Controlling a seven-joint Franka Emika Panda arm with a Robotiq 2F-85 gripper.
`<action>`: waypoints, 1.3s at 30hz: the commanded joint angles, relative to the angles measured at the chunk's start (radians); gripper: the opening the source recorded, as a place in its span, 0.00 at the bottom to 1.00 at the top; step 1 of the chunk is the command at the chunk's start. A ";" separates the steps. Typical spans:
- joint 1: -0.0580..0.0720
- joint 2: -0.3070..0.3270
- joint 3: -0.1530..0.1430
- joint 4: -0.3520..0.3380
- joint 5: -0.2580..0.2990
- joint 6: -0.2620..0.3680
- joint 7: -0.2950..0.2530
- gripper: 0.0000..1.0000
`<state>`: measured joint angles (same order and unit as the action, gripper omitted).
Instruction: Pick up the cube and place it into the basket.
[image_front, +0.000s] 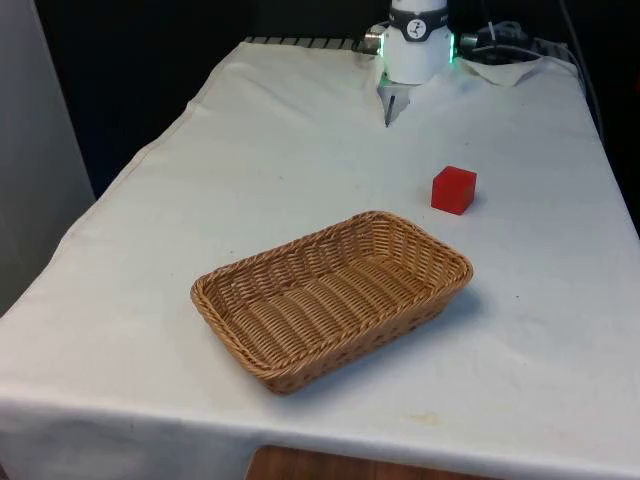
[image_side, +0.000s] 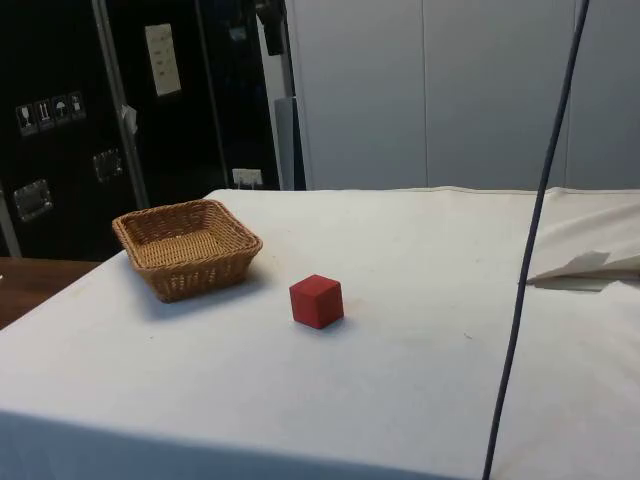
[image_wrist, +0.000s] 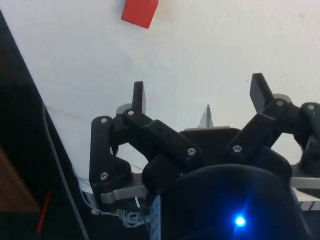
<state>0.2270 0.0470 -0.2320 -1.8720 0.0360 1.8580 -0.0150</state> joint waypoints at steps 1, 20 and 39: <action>0.001 -0.001 0.004 -0.004 0.000 0.001 0.004 1.00; 0.004 -0.095 0.084 -0.217 -0.006 0.160 0.101 1.00; 0.003 -0.106 0.155 -0.355 -0.007 0.296 0.193 1.00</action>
<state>0.2280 -0.0590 -0.0750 -2.2270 0.0360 2.1470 0.1710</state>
